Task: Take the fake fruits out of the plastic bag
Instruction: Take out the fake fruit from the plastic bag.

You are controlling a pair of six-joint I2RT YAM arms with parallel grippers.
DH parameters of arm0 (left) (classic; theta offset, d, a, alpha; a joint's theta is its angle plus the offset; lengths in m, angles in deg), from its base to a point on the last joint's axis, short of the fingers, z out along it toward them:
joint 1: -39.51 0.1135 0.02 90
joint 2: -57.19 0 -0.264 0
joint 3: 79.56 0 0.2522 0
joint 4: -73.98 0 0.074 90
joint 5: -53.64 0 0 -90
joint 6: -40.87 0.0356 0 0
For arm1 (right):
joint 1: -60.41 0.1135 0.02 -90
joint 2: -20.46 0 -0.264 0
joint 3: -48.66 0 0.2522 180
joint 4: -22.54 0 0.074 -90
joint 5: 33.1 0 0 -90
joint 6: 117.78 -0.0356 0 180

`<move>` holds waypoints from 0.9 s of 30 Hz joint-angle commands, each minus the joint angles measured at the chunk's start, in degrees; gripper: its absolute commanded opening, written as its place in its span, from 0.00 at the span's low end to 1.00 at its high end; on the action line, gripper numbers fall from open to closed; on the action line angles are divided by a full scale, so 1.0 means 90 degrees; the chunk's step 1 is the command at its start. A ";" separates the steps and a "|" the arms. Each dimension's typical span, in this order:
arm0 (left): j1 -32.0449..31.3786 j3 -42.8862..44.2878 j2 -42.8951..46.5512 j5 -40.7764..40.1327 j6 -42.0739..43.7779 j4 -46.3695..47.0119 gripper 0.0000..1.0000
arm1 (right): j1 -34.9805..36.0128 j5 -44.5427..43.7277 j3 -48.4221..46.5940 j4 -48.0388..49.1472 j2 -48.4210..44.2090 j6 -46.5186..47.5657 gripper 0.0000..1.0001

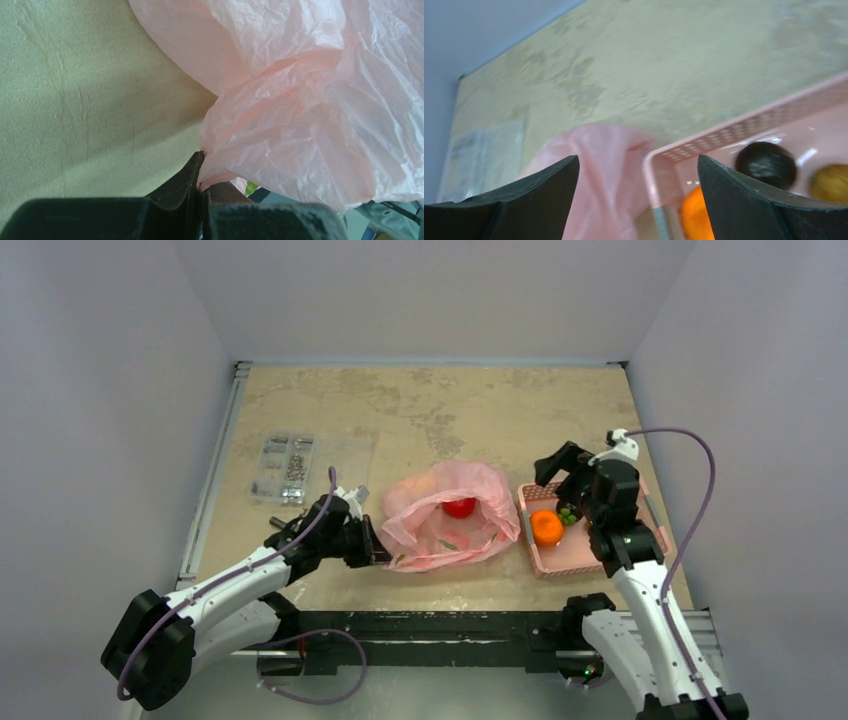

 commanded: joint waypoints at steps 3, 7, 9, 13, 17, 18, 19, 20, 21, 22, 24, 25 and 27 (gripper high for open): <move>-0.0023 0.0166 0.0008 -0.0129 0.0061 0.0209 0.00 | 0.2514 -0.0127 -0.0847 0.0439 0.0266 0.0584 0.88; -0.0022 0.0273 -0.0029 -0.0129 0.0085 0.0122 0.00 | 0.3883 -0.0068 -0.1084 0.0971 0.0245 0.0851 0.87; -0.0030 0.0279 -0.0020 -0.0133 0.0085 0.0107 0.00 | 0.4453 0.0070 -0.1110 0.1196 0.0383 0.1032 0.84; -0.0024 0.0284 0.0016 -0.0147 0.0099 0.0038 0.00 | 0.5684 -0.0319 -0.0947 0.1582 0.0650 0.1355 0.77; -0.0023 0.0280 0.0117 -0.0163 0.0073 -0.0024 0.00 | 0.6495 -0.0814 -0.0940 0.1513 0.1271 0.1586 0.72; -0.0026 0.0288 0.0140 -0.0176 0.0087 -0.0062 0.00 | 0.6532 -0.0845 -0.0944 0.1429 0.1460 0.1584 0.65; -0.0023 0.0321 0.0158 -0.0206 0.0106 -0.0102 0.00 | 0.6547 -0.0870 -0.0895 0.1386 0.1596 0.1547 0.62; -0.0023 0.0339 0.0158 -0.0217 0.0110 -0.0144 0.00 | 0.6549 -0.0968 -0.0800 0.1383 0.1701 0.1487 0.58; -0.0027 0.0362 0.0165 -0.0205 0.0110 -0.0162 0.00 | 0.6549 -0.1122 -0.0640 0.1449 0.1760 0.1396 0.56; -0.0023 0.0381 0.0175 -0.0191 0.0114 -0.0176 0.00 | 0.6553 -0.1295 -0.0468 0.1578 0.1785 0.1274 0.52; -0.0022 0.0443 0.0178 -0.0192 0.0142 -0.0233 0.00 | 0.6549 -0.1600 -0.0192 0.1737 0.1827 0.1196 0.48; -0.0023 0.0485 0.0180 -0.0198 0.0163 -0.0278 0.00 | 0.6549 -0.1804 -0.0097 0.1804 0.1852 0.1108 0.48; -0.0022 0.0563 0.0186 -0.0201 0.0188 -0.0334 0.00 | 0.6549 -0.2207 0.0020 0.1841 0.1978 0.0861 0.45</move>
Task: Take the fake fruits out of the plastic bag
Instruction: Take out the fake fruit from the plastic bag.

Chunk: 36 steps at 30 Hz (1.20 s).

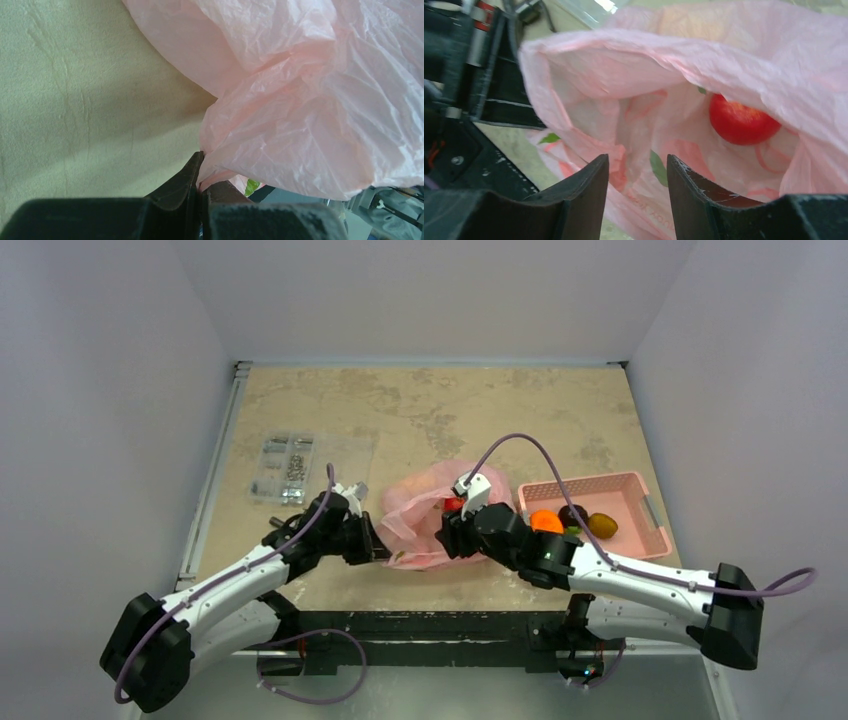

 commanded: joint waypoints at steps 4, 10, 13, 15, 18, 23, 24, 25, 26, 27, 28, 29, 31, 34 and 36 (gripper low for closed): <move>-0.0023 0.0433 0.0153 -0.0063 0.0154 -0.0041 0.00 | 0.0009 -0.1757 0.0271 0.0665 0.0526 -0.0349 0.44; -0.0023 0.0491 0.0106 0.0014 0.0077 0.0042 0.00 | 0.0009 -0.3162 0.0140 0.0996 0.1406 -0.0873 0.46; -0.0037 0.0473 0.0112 0.0039 0.0062 0.0032 0.00 | 0.0009 -0.3632 0.0039 0.1117 0.1694 -0.1034 0.52; -0.0034 0.0423 0.0129 0.0039 0.0038 0.0053 0.00 | 0.0005 -0.3873 0.0033 0.1265 0.1834 -0.1094 0.61; -0.0047 0.0357 0.0143 0.0060 0.0016 0.0108 0.00 | -0.0036 -0.3997 0.0118 0.1780 0.2027 -0.0970 0.75; -0.0056 0.0268 0.0147 0.0053 0.0003 0.0166 0.00 | -0.0188 -0.4303 -0.0216 0.1663 0.2635 -0.1319 0.87; -0.0060 0.0264 0.0140 0.0053 -0.0002 0.0181 0.00 | -0.0231 -0.4341 -0.0280 0.1702 0.2796 -0.1328 0.89; -0.0064 0.0266 0.0135 0.0057 0.0002 0.0171 0.00 | -0.0291 -0.4338 -0.0350 0.1699 0.2948 -0.1347 0.91; -0.0066 0.0280 0.0120 0.0063 0.0000 0.0165 0.00 | -0.0359 -0.4275 -0.0432 0.1694 0.3112 -0.1350 0.92; -0.0063 0.0285 0.0131 0.0077 -0.0002 0.0144 0.00 | -0.0397 -0.4247 -0.0507 0.1649 0.3236 -0.1350 0.92; -0.0064 0.0291 0.0148 0.0080 -0.0005 0.0135 0.00 | -0.0408 -0.4297 -0.0563 0.1642 0.3349 -0.1350 0.91; -0.0062 0.0291 0.0171 0.0075 0.0007 0.0121 0.00 | -0.0411 -0.4370 -0.0589 0.1674 0.3445 -0.1324 0.90; -0.0061 0.0293 0.0226 0.0050 0.0036 0.0056 0.00 | -0.0458 -0.4346 -0.0623 0.1727 0.3603 -0.1289 0.88; -0.0061 0.0250 0.0264 0.0013 0.0061 -0.0010 0.00 | -0.0504 -0.4319 -0.0761 0.1634 0.3850 -0.1315 0.79; -0.0061 0.0214 0.0288 0.0014 0.0059 -0.0003 0.00 | -0.0509 -0.4306 -0.0794 0.1693 0.3970 -0.1291 0.68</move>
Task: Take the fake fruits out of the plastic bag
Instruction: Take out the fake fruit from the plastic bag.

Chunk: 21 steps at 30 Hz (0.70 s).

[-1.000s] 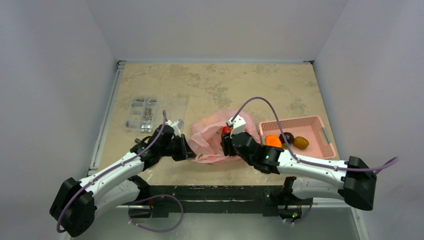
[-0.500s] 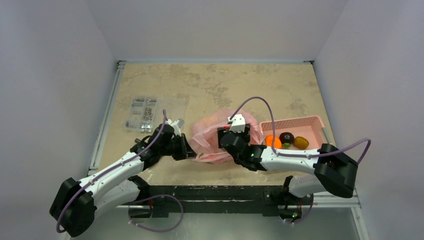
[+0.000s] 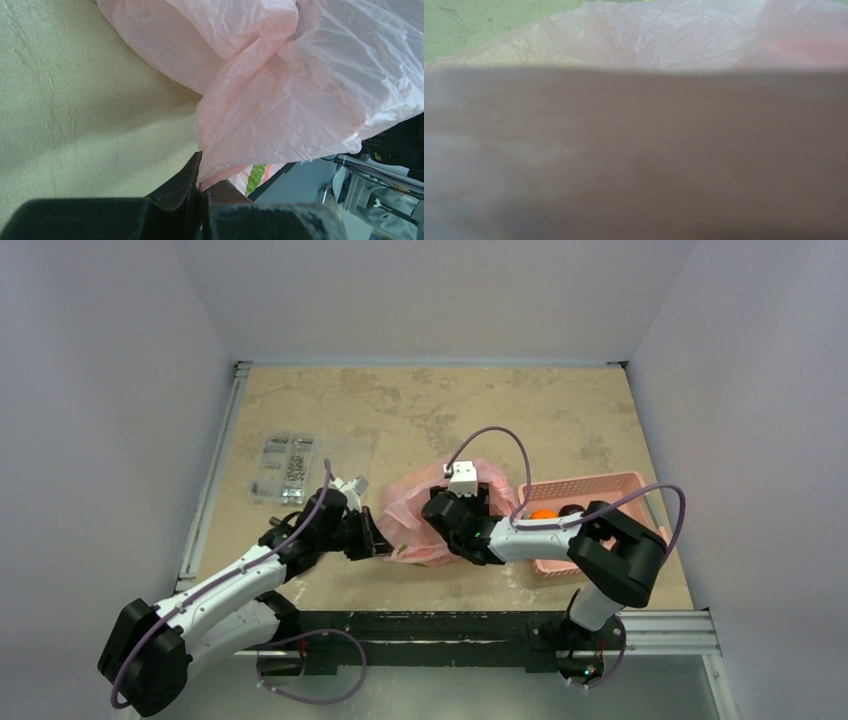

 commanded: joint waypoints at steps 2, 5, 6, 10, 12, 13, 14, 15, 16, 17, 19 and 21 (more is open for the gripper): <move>-0.0044 -0.0042 0.0112 -0.0005 0.0069 0.0045 0.00 | -0.0035 -0.0248 -0.0304 0.0298 0.0203 -0.0053 0.65; -0.0049 -0.0042 0.0092 0.0001 0.0057 0.0062 0.00 | -0.0035 -0.0121 -0.0328 0.0324 0.0304 -0.0024 0.55; -0.0045 -0.0051 0.0090 0.0002 0.0049 0.0078 0.00 | -0.0030 -0.0088 -0.0332 0.0327 0.0328 -0.0007 0.51; -0.0044 -0.0013 0.0079 -0.0007 0.0073 0.0028 0.00 | -0.0030 0.0009 -0.0335 0.0215 0.0266 -0.0015 0.34; -0.0044 -0.0012 0.0080 -0.0026 0.0078 0.0020 0.00 | -0.0022 0.0151 -0.0264 0.0323 0.0118 0.0145 0.25; -0.0047 -0.0018 0.0080 -0.0031 0.0078 0.0036 0.00 | -0.0004 0.0230 -0.0200 0.0389 0.0017 0.0246 0.21; -0.0040 -0.0013 0.0066 -0.0031 0.0083 0.0039 0.00 | 0.0008 0.0305 -0.0123 0.0445 -0.0106 0.0321 0.18; -0.0044 -0.0013 0.0053 -0.0034 0.0085 0.0040 0.00 | 0.0018 0.0404 -0.0042 0.0500 -0.0253 0.0419 0.15; -0.0044 -0.0008 0.0041 -0.0035 0.0096 0.0031 0.00 | 0.0030 0.0548 0.0053 0.0549 -0.0436 0.0507 0.12; -0.0044 -0.0010 0.0028 -0.0042 0.0095 0.0022 0.00 | 0.0033 0.0735 0.0160 0.0593 -0.0738 0.0601 0.09; -0.0044 -0.0010 0.0029 -0.0051 0.0088 0.0043 0.00 | 0.0033 0.1245 0.0427 0.0722 -0.1206 0.0759 0.06; -0.0044 0.0010 0.0009 -0.0071 0.0114 0.0049 0.00 | 0.0033 0.1709 0.0660 0.0734 -0.1628 0.0883 0.03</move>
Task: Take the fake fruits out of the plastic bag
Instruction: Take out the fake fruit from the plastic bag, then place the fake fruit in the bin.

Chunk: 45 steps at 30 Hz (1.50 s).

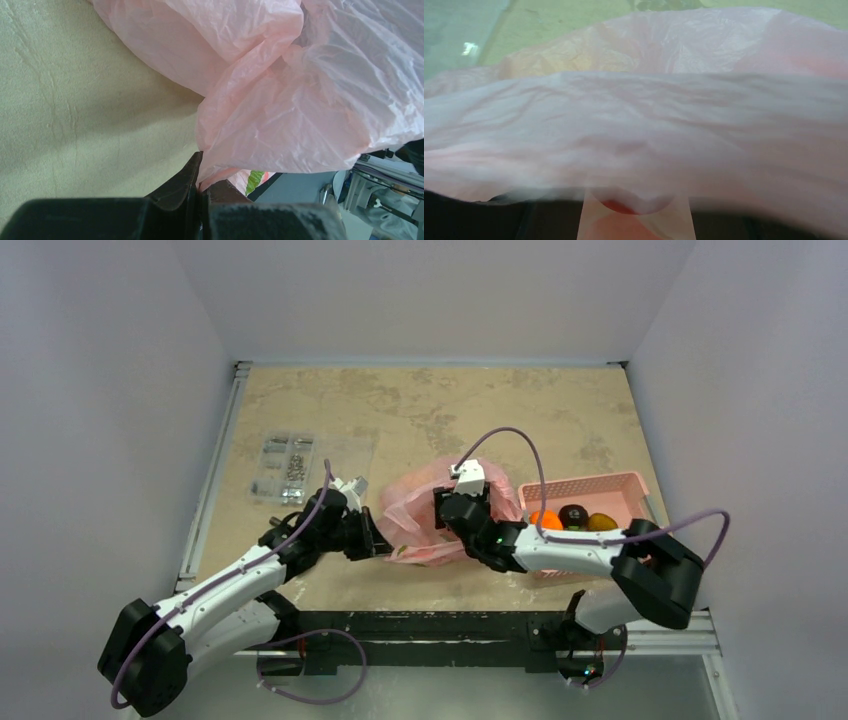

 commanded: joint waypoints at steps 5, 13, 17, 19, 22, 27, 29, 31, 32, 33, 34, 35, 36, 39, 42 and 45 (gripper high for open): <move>-0.0044 0.0162 -0.0094 -0.0114 0.0213 -0.0024 0.00 | 0.0026 0.2229 0.0606 0.0173 -0.1488 0.0377 0.00; -0.0045 0.0131 -0.0139 -0.0115 0.0234 0.0013 0.00 | 0.0026 0.3596 0.0855 0.0252 -0.2665 0.0418 0.00; -0.0044 0.0092 -0.0081 -0.0114 0.0230 -0.0007 0.00 | 0.0026 0.3774 0.0691 0.0016 -0.3119 0.0417 0.00; -0.0044 0.0078 -0.0057 -0.0115 0.0217 -0.0022 0.00 | 0.0026 0.3741 0.0510 -0.0223 -0.3289 0.0455 0.00; -0.0044 0.0081 -0.0042 -0.0128 0.0253 -0.0050 0.00 | 0.0026 0.3447 0.0219 -0.0692 -0.3572 0.0469 0.00; -0.0044 0.0085 -0.0141 -0.0088 0.0231 0.0064 0.00 | 0.0021 0.2395 -0.0084 -0.1027 -0.4168 0.0730 0.00; -0.0044 0.0074 -0.0166 -0.0053 0.0208 0.0096 0.00 | 0.0026 0.2012 -0.0174 -0.1059 -0.4380 0.0771 0.00; -0.0047 0.0076 -0.0156 -0.0041 0.0222 0.0093 0.00 | 0.0016 0.1590 -0.0265 -0.1182 -0.4472 0.0760 0.00; -0.0045 0.0082 -0.0155 -0.0048 0.0229 0.0076 0.00 | 0.0016 0.1333 -0.0319 -0.1286 -0.4494 0.0720 0.00; -0.0047 0.0079 -0.0136 -0.0062 0.0234 0.0066 0.00 | 0.0011 0.1007 -0.0381 -0.1419 -0.4510 0.0638 0.00; -0.0049 0.0077 -0.0126 -0.0057 0.0230 0.0052 0.00 | 0.0011 0.0672 -0.0447 -0.1581 -0.4540 0.0551 0.00; -0.0045 0.0085 -0.0123 -0.0060 0.0228 0.0046 0.00 | 0.0015 0.0286 -0.0497 -0.1768 -0.4573 0.0410 0.00; -0.0044 0.0076 -0.0122 -0.0059 0.0234 0.0036 0.00 | 0.0007 -0.0181 -0.0531 -0.1982 -0.4640 0.0203 0.00; -0.0044 0.0071 -0.0094 -0.0069 0.0244 -0.0012 0.00 | -0.0033 -0.1326 -0.0568 -0.2756 -0.4900 -0.0378 0.00; -0.0044 0.0077 -0.0099 -0.0075 0.0248 0.0000 0.00 | -0.0243 -0.2177 -0.0610 -0.3671 -0.5073 -0.1146 0.00; -0.0044 0.0128 -0.0181 -0.0033 0.0254 0.0055 0.00 | -0.1053 -0.2127 -0.0525 -0.4092 -0.5121 -0.1319 0.00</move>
